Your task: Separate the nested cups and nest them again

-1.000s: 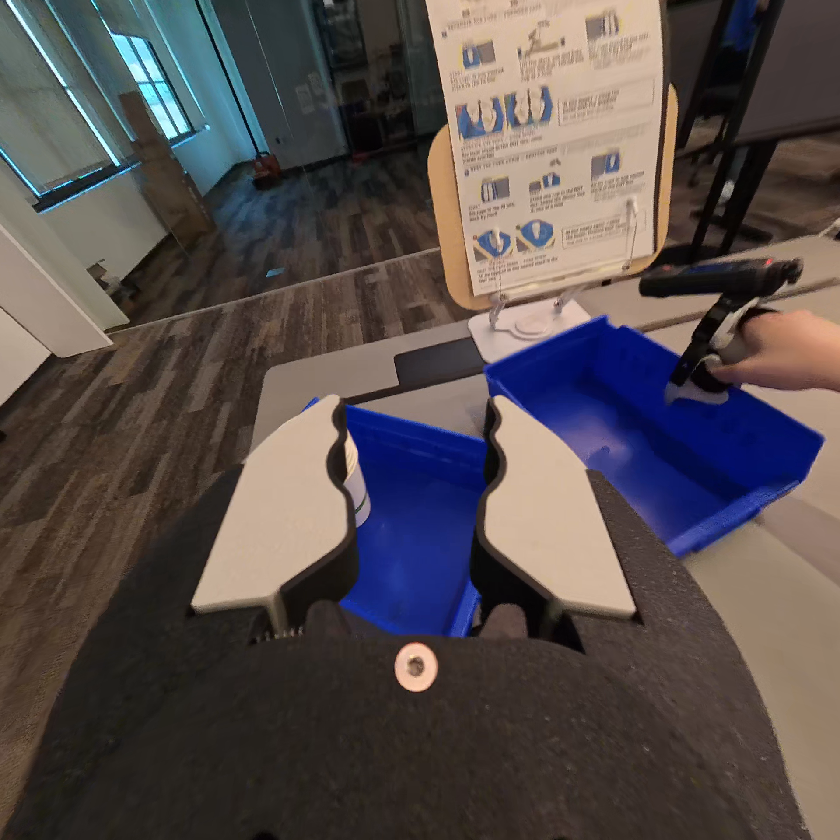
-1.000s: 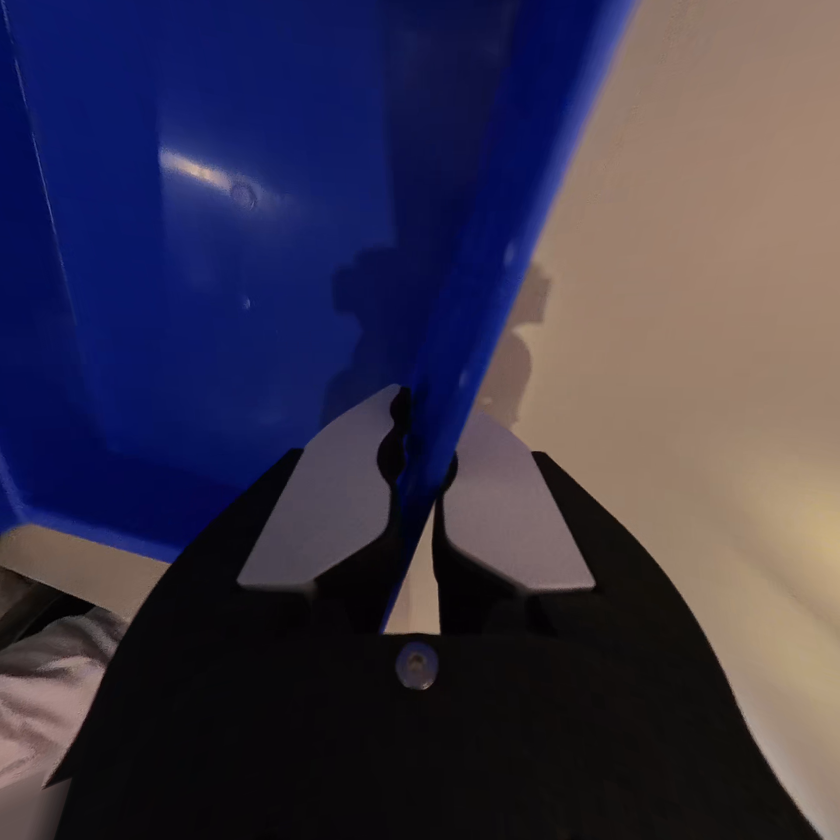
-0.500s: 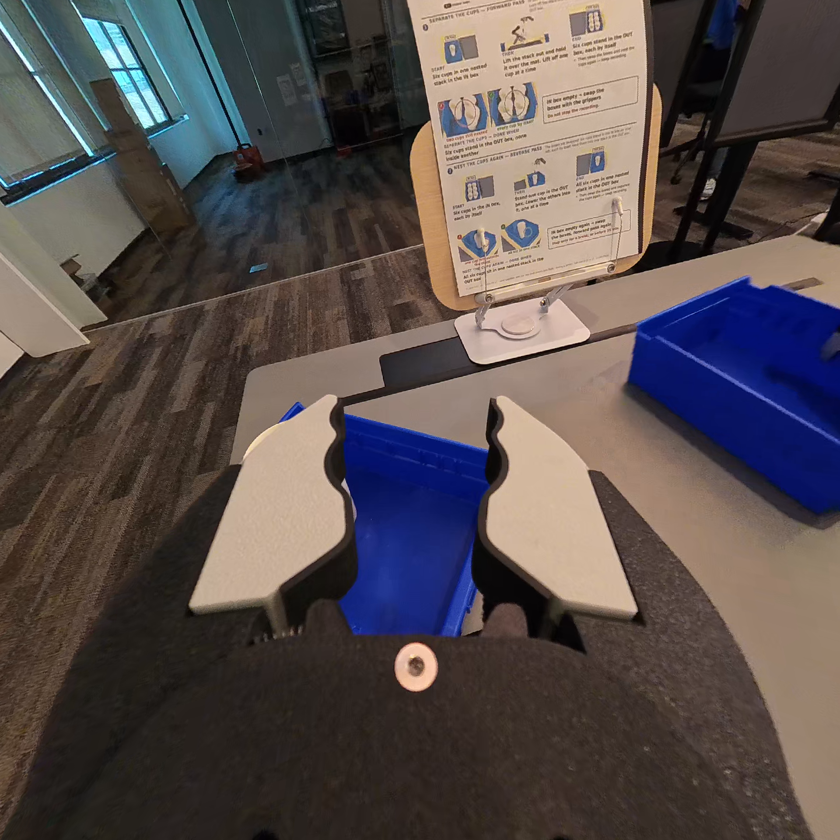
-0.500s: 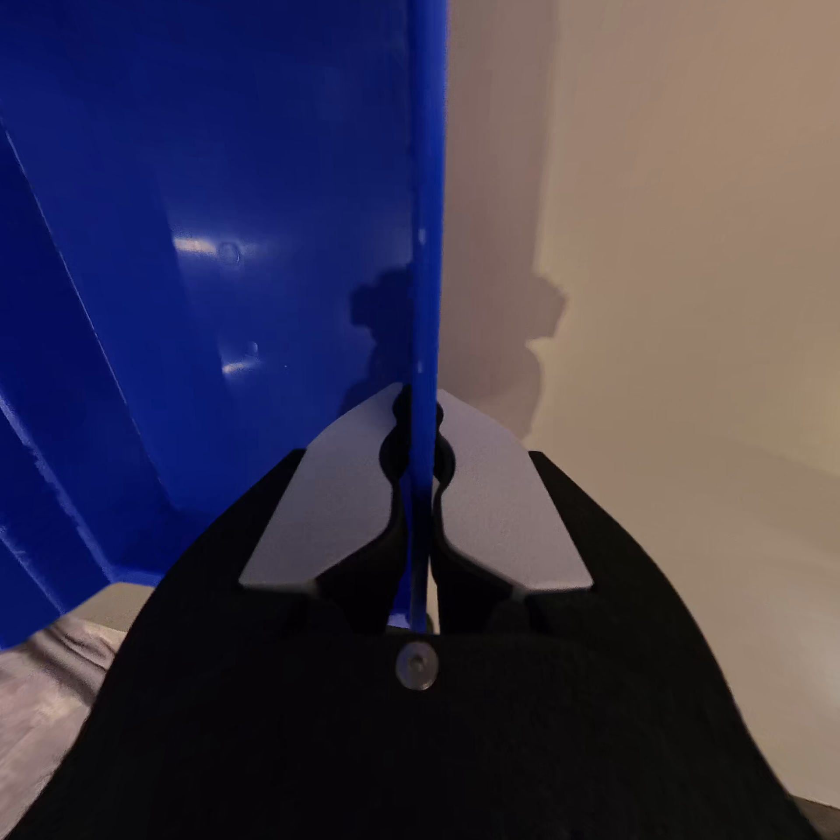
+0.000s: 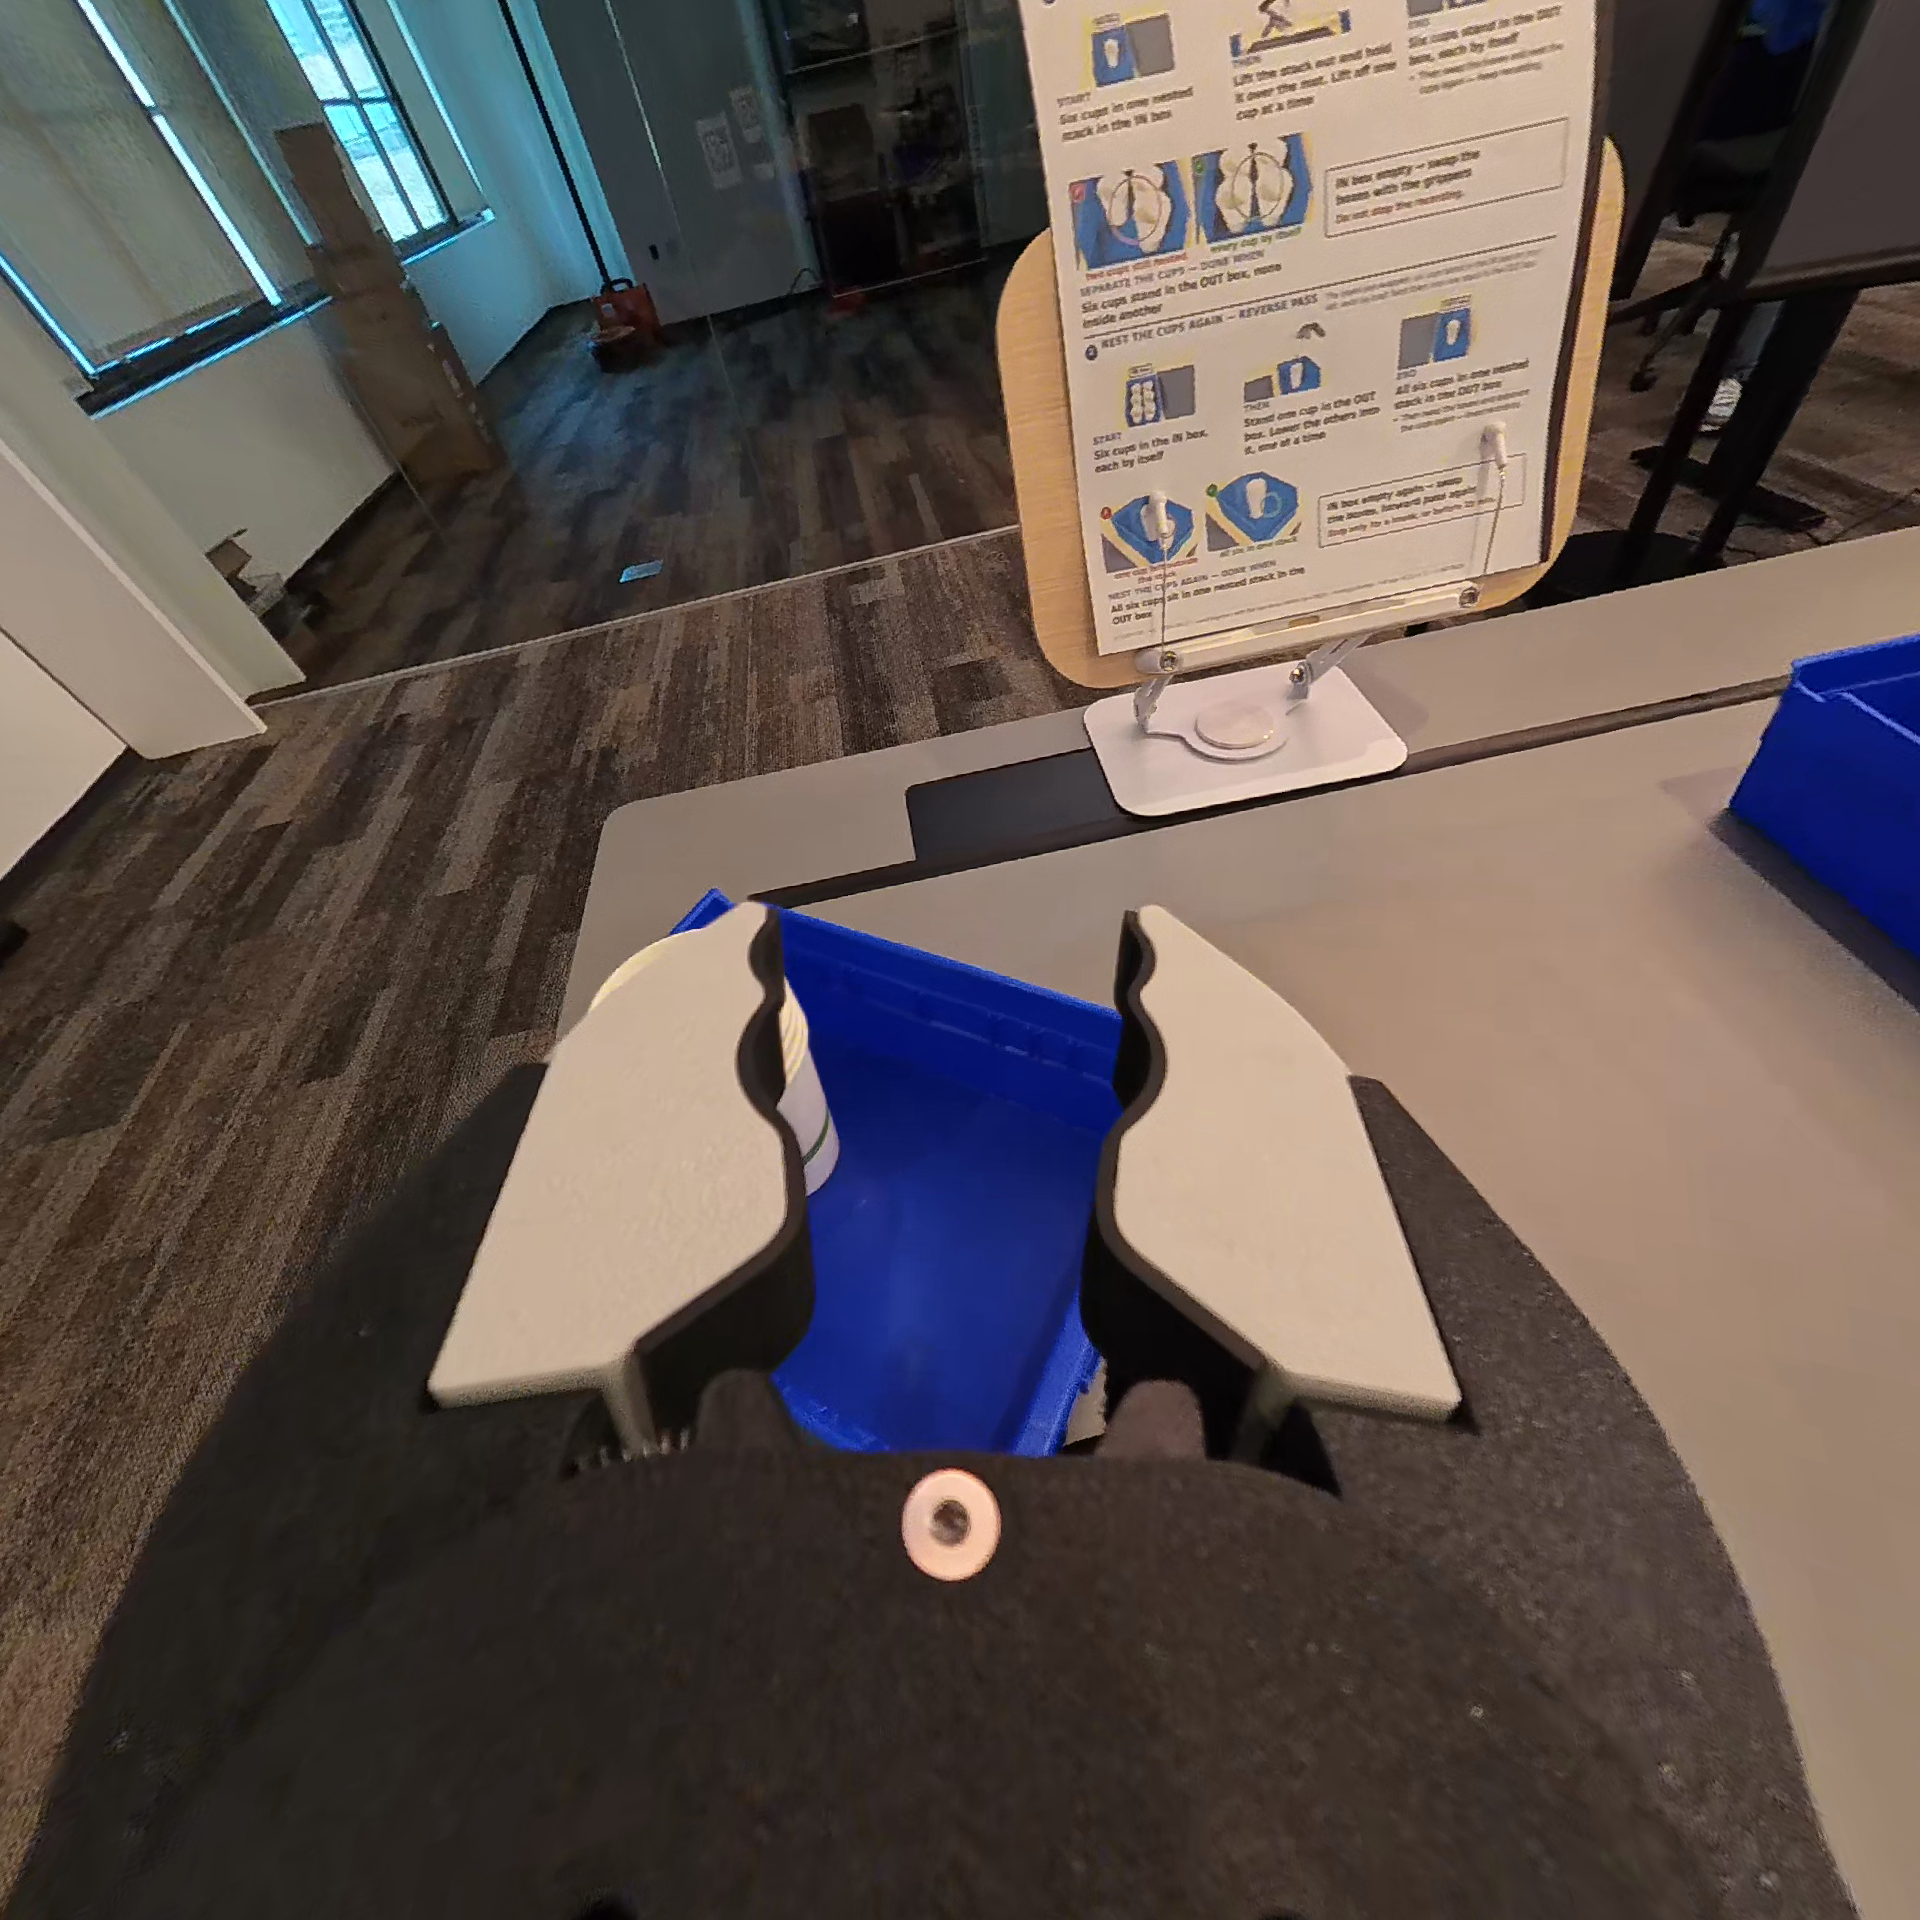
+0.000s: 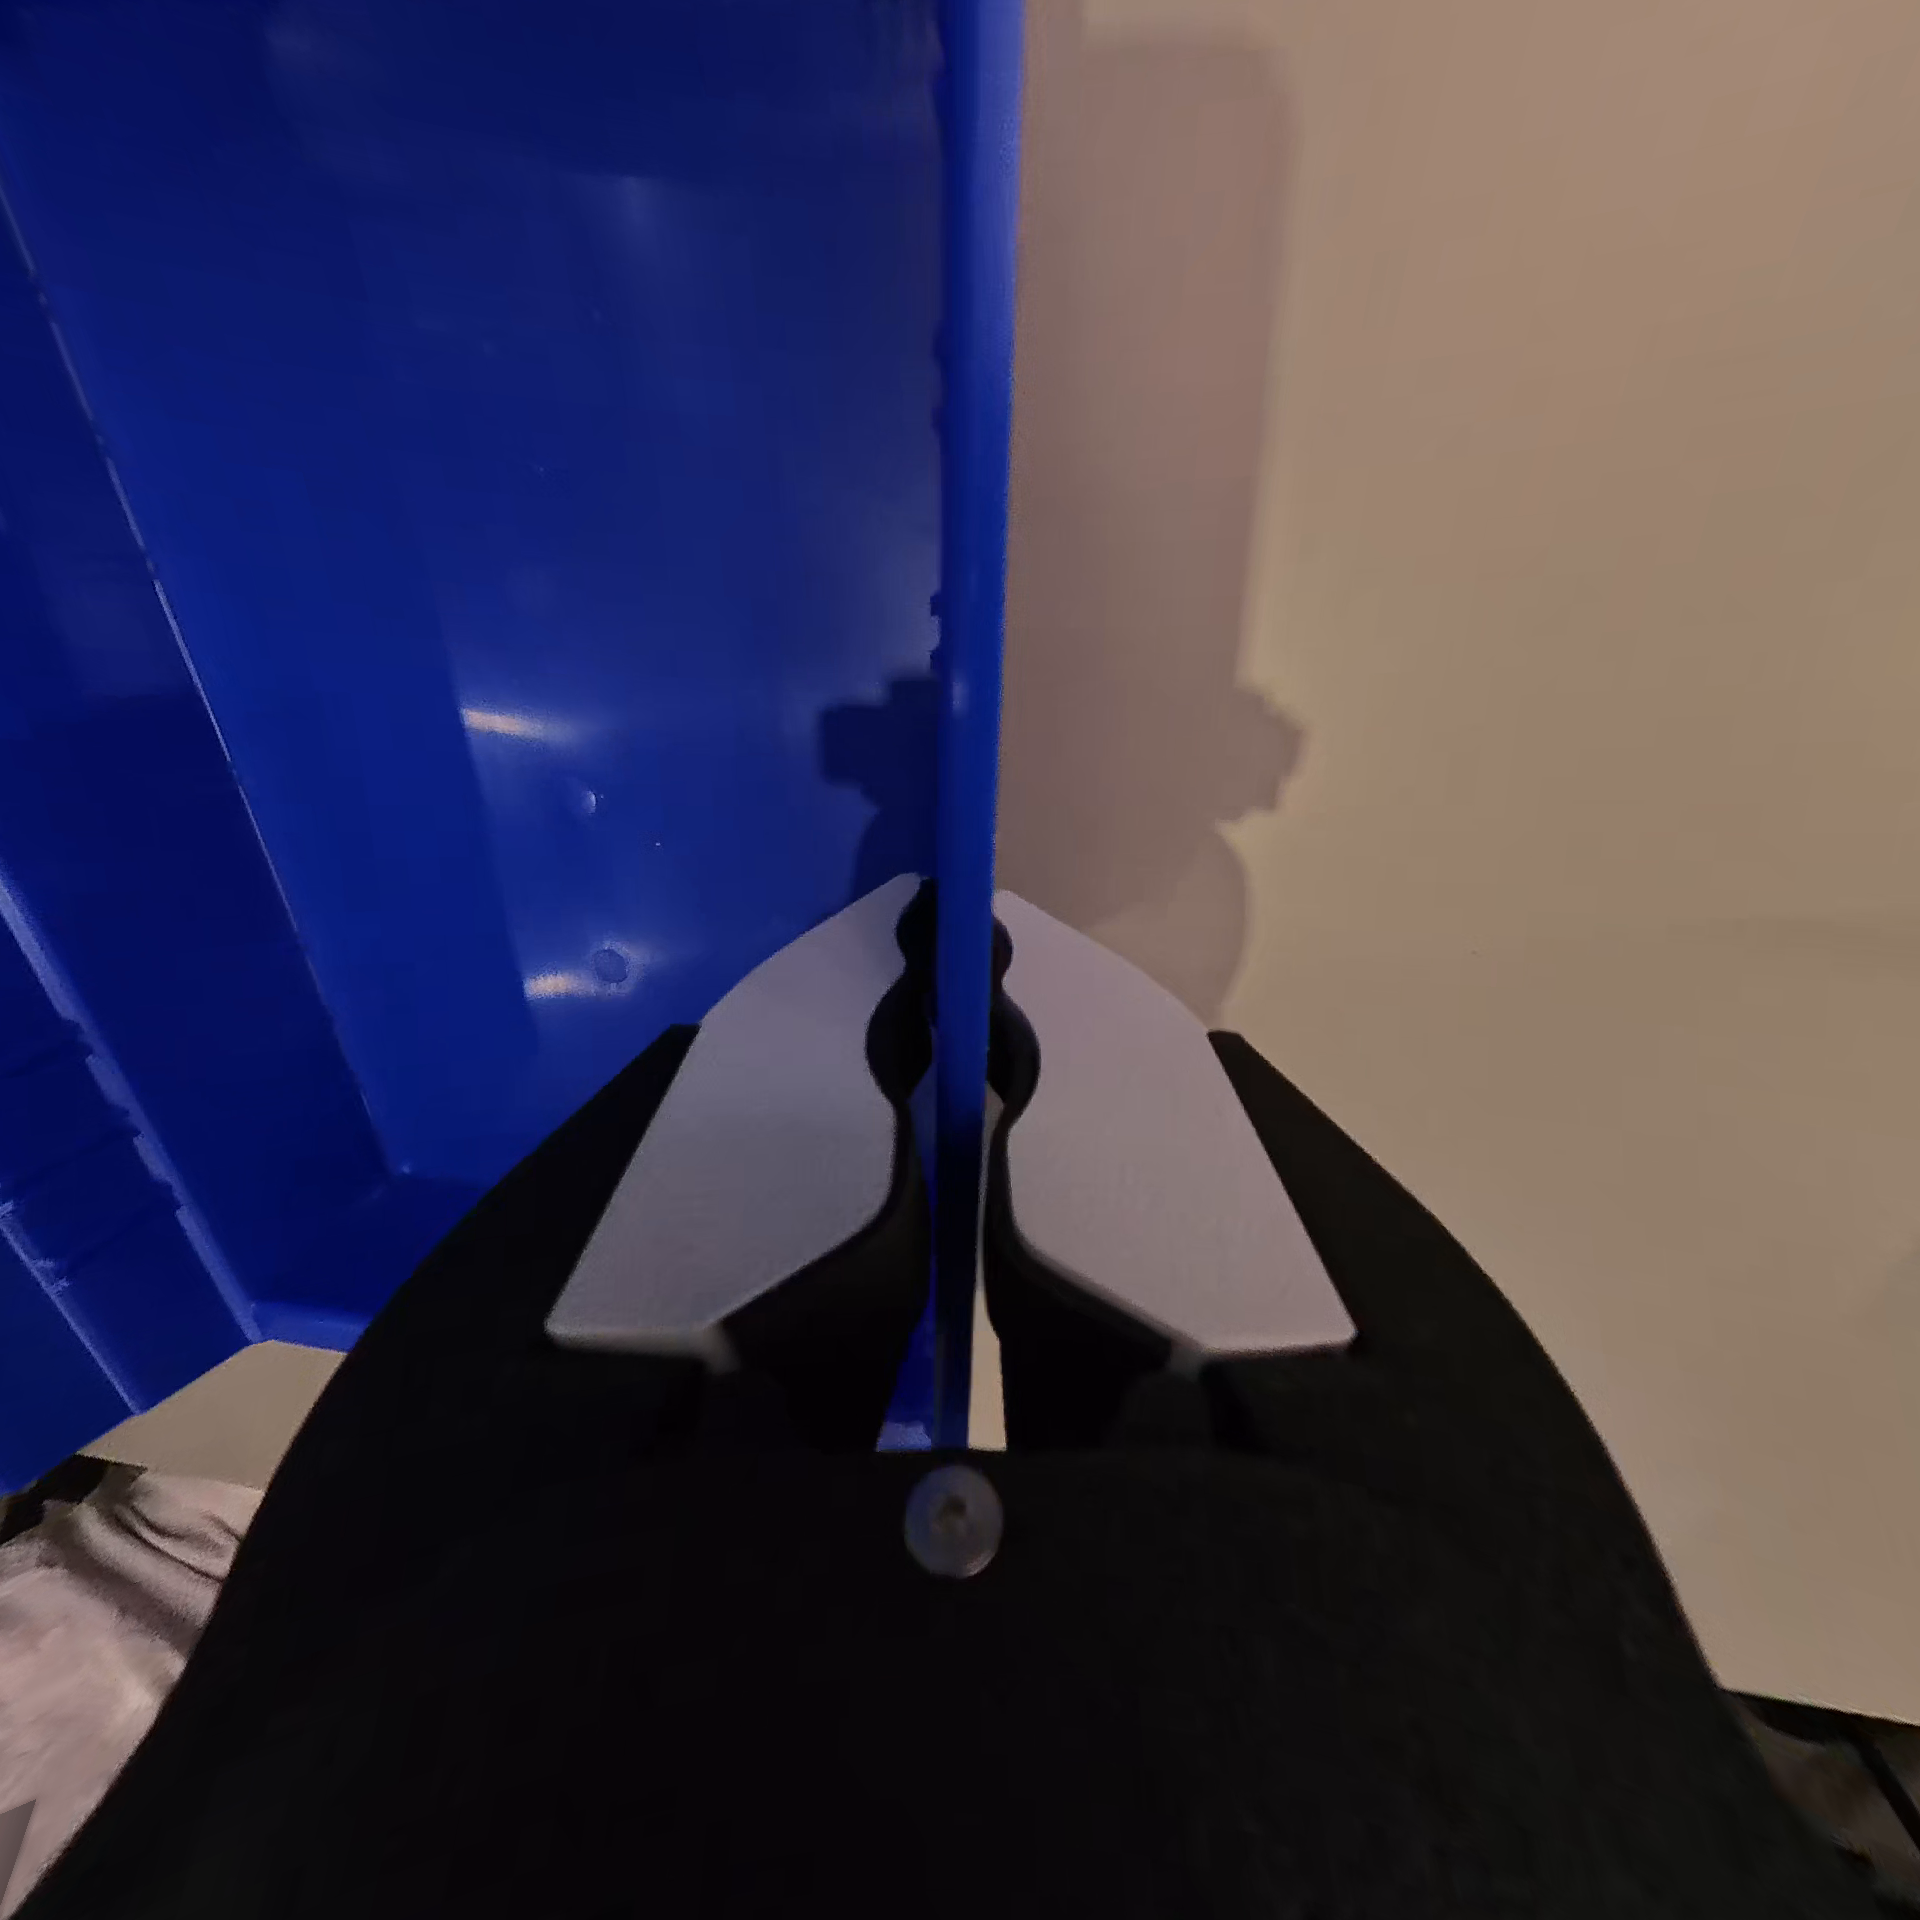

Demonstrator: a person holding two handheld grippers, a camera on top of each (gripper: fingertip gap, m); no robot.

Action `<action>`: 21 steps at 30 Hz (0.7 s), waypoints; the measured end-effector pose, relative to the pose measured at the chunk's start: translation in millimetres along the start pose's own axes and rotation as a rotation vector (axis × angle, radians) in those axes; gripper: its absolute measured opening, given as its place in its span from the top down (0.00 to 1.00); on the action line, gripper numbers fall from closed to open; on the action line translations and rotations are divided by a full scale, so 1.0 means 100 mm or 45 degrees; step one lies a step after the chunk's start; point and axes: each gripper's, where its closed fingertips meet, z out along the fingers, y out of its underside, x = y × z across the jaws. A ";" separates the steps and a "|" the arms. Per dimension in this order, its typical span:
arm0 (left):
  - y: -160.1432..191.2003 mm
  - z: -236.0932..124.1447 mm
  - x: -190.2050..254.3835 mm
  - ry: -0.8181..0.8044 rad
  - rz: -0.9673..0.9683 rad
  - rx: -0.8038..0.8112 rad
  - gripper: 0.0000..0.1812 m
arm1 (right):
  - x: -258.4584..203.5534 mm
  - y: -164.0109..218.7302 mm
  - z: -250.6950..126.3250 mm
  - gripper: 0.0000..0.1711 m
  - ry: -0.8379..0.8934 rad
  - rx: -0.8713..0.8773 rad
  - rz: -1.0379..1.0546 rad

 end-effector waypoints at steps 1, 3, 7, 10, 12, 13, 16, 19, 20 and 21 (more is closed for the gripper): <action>0.02 0.01 -0.01 -0.003 -0.001 -0.010 0.66 | 0.00 0.00 0.00 0.96 -0.001 0.009 -0.002; 0.09 0.03 -0.07 -0.015 0.004 -0.050 0.66 | 0.01 -0.01 0.00 0.96 0.025 0.026 -0.036; 0.53 0.13 -0.43 -0.120 -0.052 -0.295 0.64 | -0.01 -0.11 -0.10 0.80 0.095 0.161 -0.094; 0.99 0.26 -0.80 -0.196 -0.226 -0.561 0.64 | -0.05 -0.25 -0.34 0.71 0.172 0.328 -0.137; 1.26 0.35 -0.94 -0.189 -0.343 -0.697 0.65 | -0.13 -0.34 -0.54 0.70 0.213 0.447 -0.180; 1.37 0.41 -0.98 -0.176 -0.376 -0.742 0.67 | -0.20 -0.38 -0.63 0.70 0.209 0.506 -0.201; 1.71 0.51 -1.10 -0.186 -0.489 -0.902 0.68 | -0.50 -0.47 -0.89 0.70 0.134 0.695 -0.243; 2.01 0.63 -1.09 -0.133 -0.576 -1.053 0.68 | -0.82 -0.52 -1.10 0.71 0.059 0.858 -0.299; 2.10 0.67 -1.08 -0.120 -0.585 -1.099 0.68 | -0.91 -0.52 -1.16 0.71 0.049 0.899 -0.321; 2.19 0.70 -1.08 -0.119 -0.594 -1.146 0.68 | -1.00 -0.53 -1.22 0.71 0.048 0.933 -0.345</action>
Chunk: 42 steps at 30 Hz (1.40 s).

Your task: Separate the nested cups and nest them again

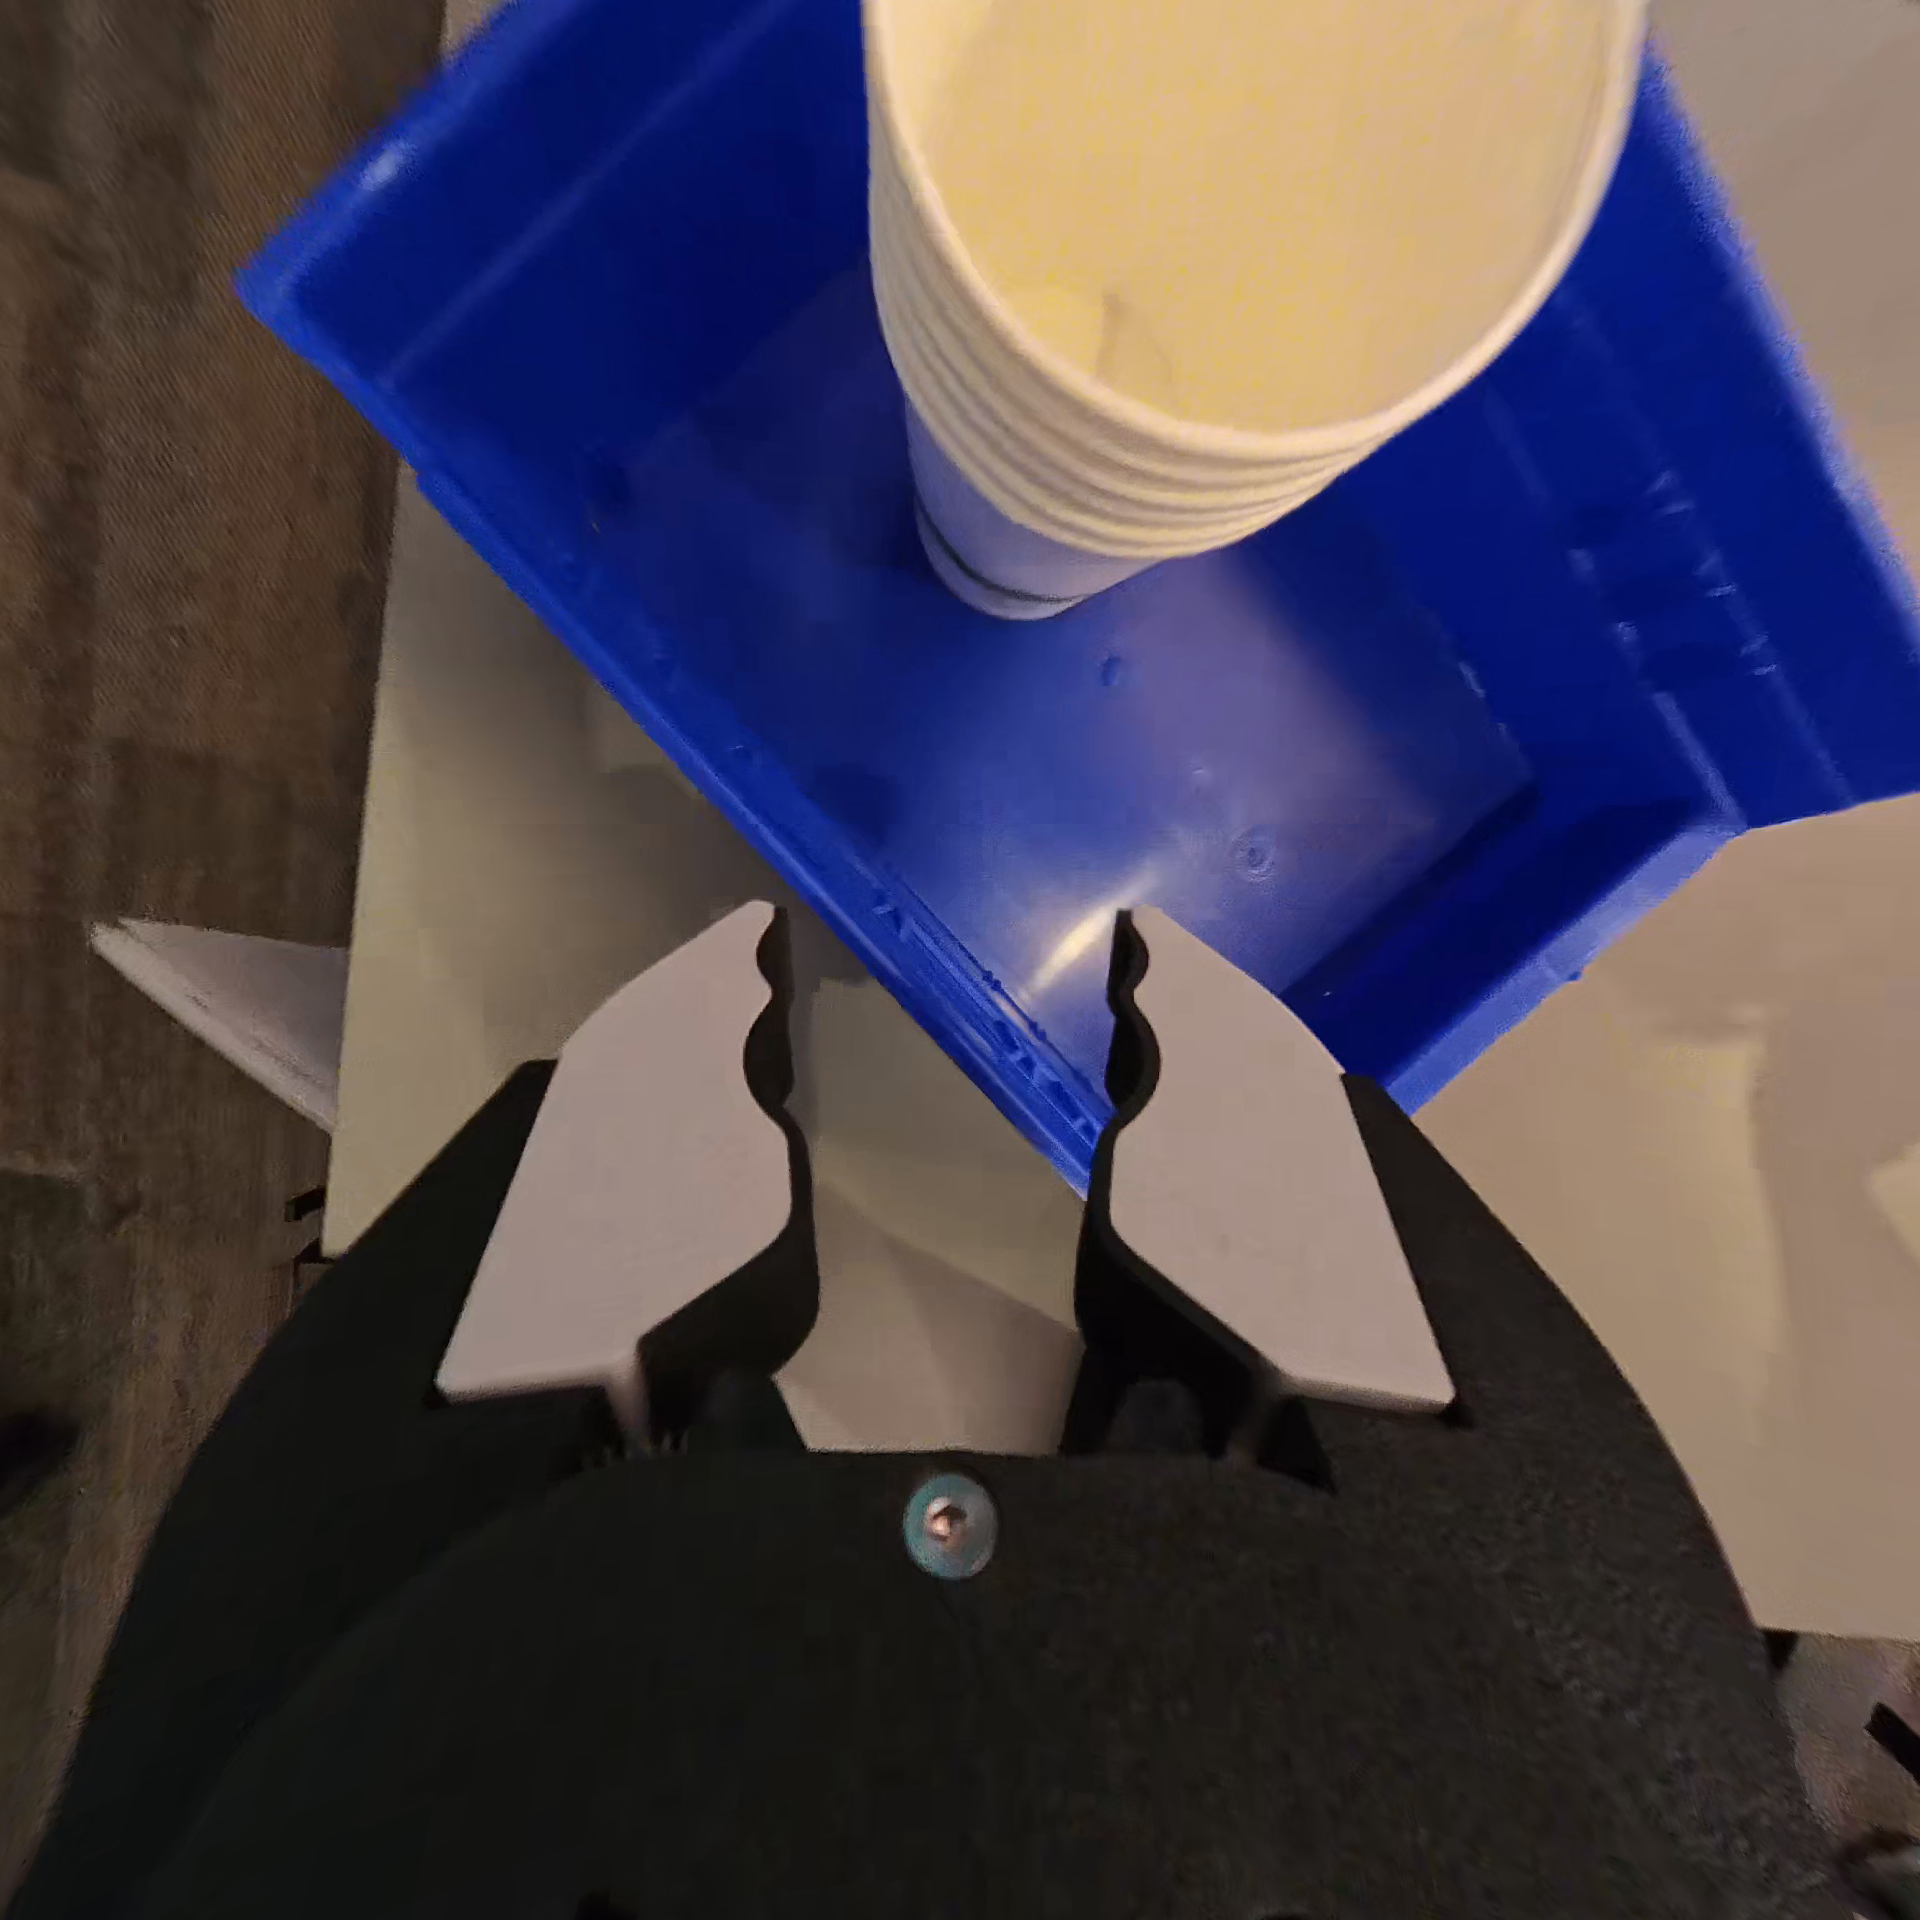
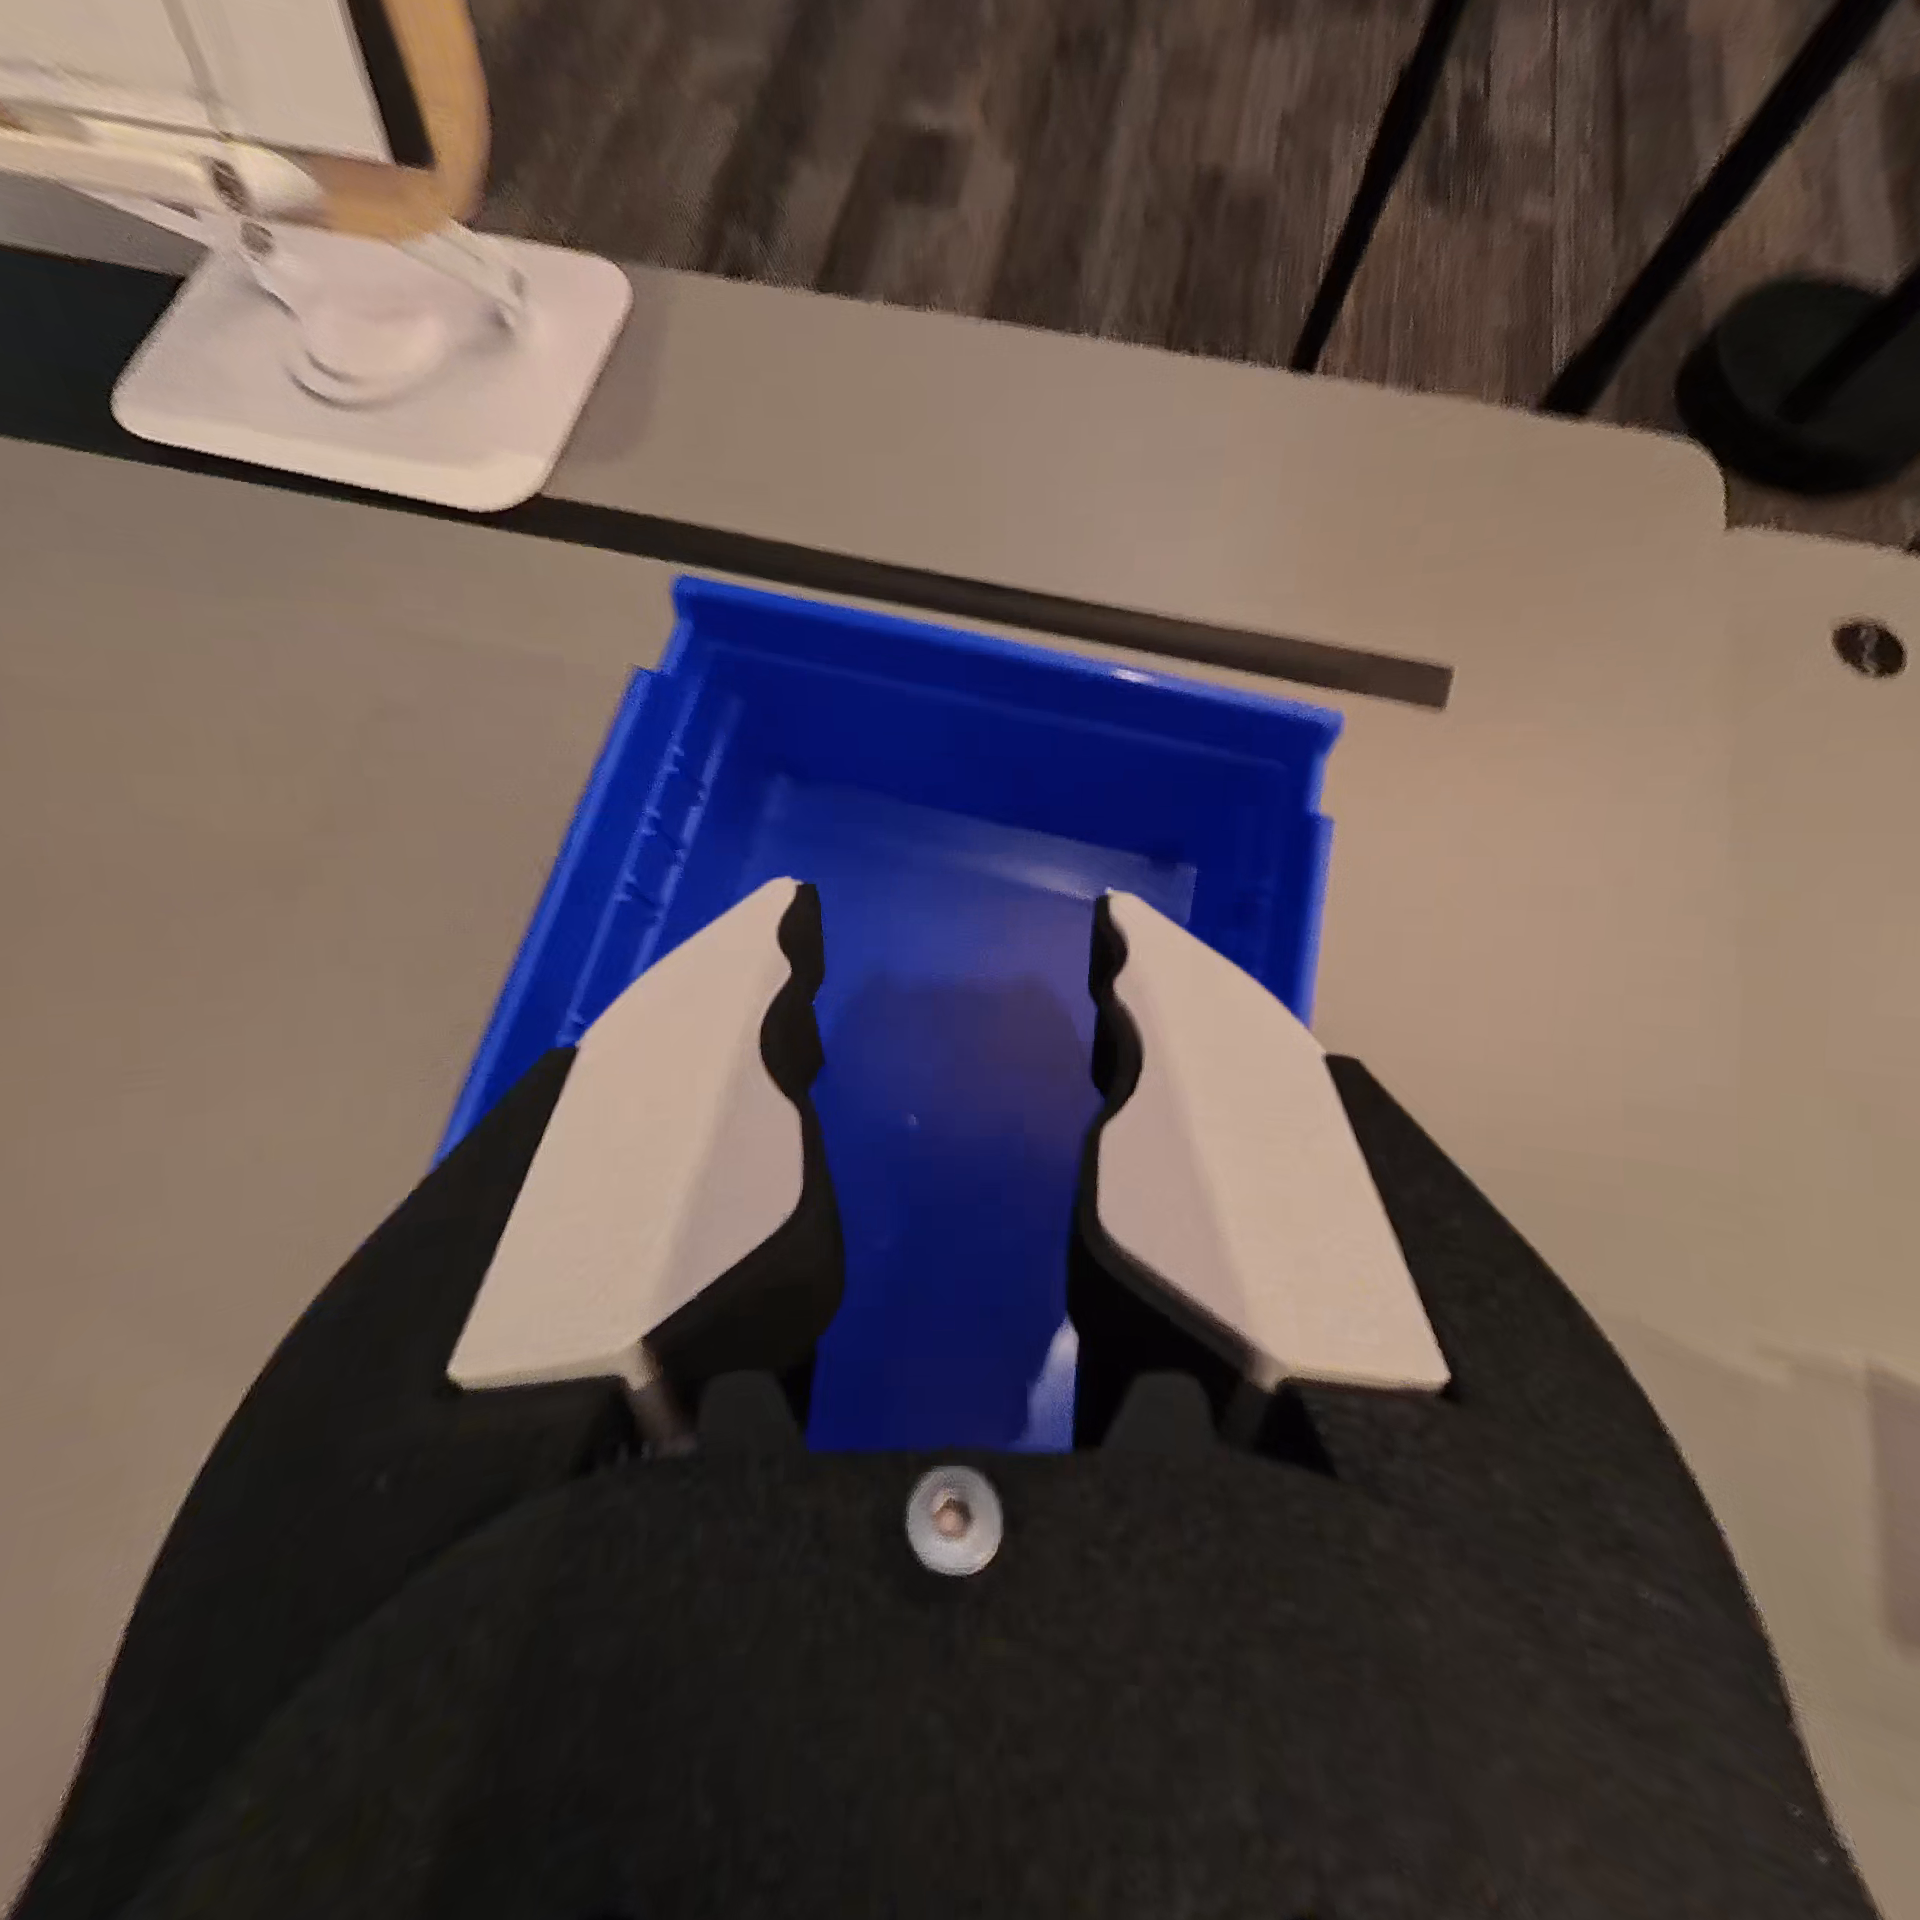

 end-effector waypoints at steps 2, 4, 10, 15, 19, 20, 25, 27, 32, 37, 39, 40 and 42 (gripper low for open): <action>0.07 0.13 -0.04 -0.008 -0.023 -0.091 0.68 | -0.16 -0.11 -0.06 0.71 -0.007 0.062 -0.050; 0.16 0.23 -0.07 -0.020 -0.030 -0.174 0.68 | -0.34 -0.21 -0.11 0.71 -0.037 0.126 -0.094; 0.31 0.44 0.00 0.015 0.002 -0.353 0.69 | -0.76 -0.46 -0.16 0.71 -0.139 0.222 -0.193; 0.28 0.47 0.01 0.013 0.032 -0.377 0.71 | -0.83 -0.51 -0.13 0.71 -0.123 0.226 -0.259; 0.10 0.56 -0.03 -0.038 0.108 -0.326 0.82 | -0.84 -0.43 -0.04 0.71 -0.117 0.188 -0.295; 0.04 0.59 -0.05 -0.076 0.151 -0.313 0.85 | -0.84 -0.41 -0.01 0.71 -0.119 0.171 -0.302; -0.24 0.72 0.04 -0.134 0.358 -0.237 0.93 | -0.92 -0.32 0.13 0.71 -0.149 0.104 -0.333; -0.33 0.77 0.09 -0.145 0.410 -0.209 0.92 | -0.94 -0.29 0.16 0.71 -0.147 0.083 -0.354; -0.56 0.87 0.18 -0.131 0.571 -0.124 0.91 | -1.02 -0.28 0.20 0.72 -0.153 0.080 -0.406; -0.70 0.93 0.21 -0.110 0.691 -0.044 0.91 | -1.05 -0.25 0.25 0.72 -0.175 0.059 -0.416; -0.70 0.93 0.22 -0.110 0.699 -0.037 0.91 | -1.06 -0.23 0.29 0.72 -0.179 0.046 -0.415; -0.70 0.93 0.23 -0.104 0.702 -0.032 0.91 | -1.07 -0.22 0.31 0.72 -0.181 0.039 -0.417; -0.71 0.93 0.26 -0.064 0.700 -0.014 0.92 | -1.08 -0.19 0.35 0.72 -0.183 0.021 -0.431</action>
